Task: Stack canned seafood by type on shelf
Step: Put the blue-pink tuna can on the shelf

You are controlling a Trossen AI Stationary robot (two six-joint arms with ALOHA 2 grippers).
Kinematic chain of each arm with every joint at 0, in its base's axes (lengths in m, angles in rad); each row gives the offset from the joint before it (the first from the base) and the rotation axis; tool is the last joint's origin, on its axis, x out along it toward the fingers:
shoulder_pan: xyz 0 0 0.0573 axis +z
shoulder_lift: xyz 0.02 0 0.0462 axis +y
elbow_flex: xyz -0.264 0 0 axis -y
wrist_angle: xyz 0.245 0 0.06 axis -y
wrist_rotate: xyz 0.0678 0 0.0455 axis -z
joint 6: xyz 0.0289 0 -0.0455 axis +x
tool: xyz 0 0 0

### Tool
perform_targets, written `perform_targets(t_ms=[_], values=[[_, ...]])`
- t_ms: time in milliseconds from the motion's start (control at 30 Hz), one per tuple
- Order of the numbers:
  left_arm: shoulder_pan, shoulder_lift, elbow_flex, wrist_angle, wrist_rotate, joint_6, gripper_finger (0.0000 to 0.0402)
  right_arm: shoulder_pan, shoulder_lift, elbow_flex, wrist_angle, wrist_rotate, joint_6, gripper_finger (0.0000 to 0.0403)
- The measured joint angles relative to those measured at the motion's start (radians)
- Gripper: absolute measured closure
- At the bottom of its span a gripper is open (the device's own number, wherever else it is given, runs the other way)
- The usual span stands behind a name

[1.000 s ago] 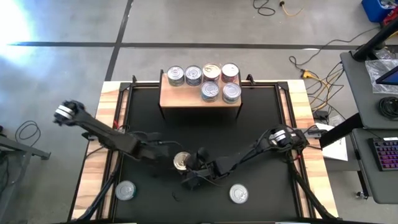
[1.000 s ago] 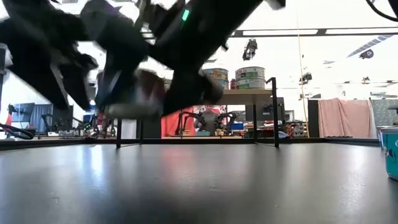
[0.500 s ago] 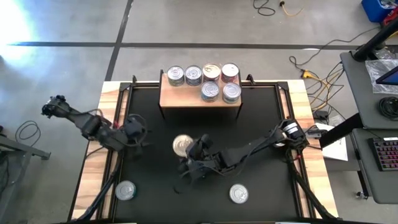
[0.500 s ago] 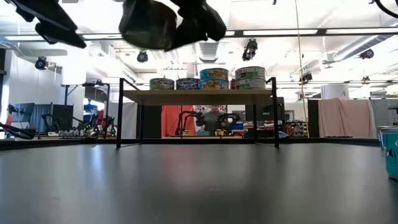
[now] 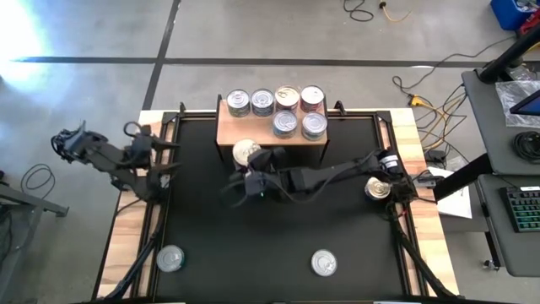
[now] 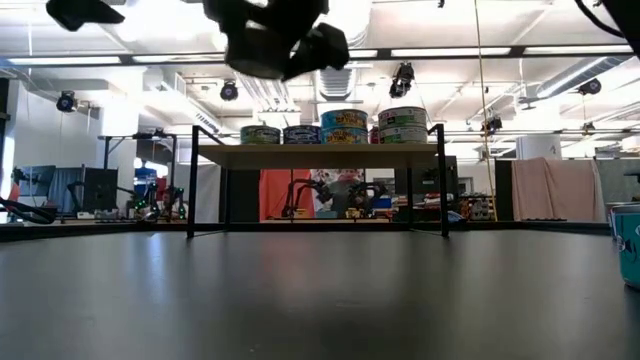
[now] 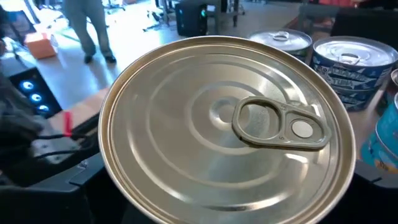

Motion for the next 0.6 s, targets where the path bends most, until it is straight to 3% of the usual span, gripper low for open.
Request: perform_targets(t_ms=[267,400,600], values=[[0.002,-0.022,0.111,-0.083,0.005,0.030,0.0130,-0.089,0.000,0.000,0.038,-0.055,-0.045,0.0037],[0.002,-0.024,0.114,-0.008,0.107,0.019,0.0130,-0.125,0.014,0.003,0.171,-0.136,-0.130,0.0037],[0.002,-0.024,0.053,0.151,0.290,0.066,0.0139,-0.150,0.095,0.118,0.164,-0.141,-0.162,0.0036]])
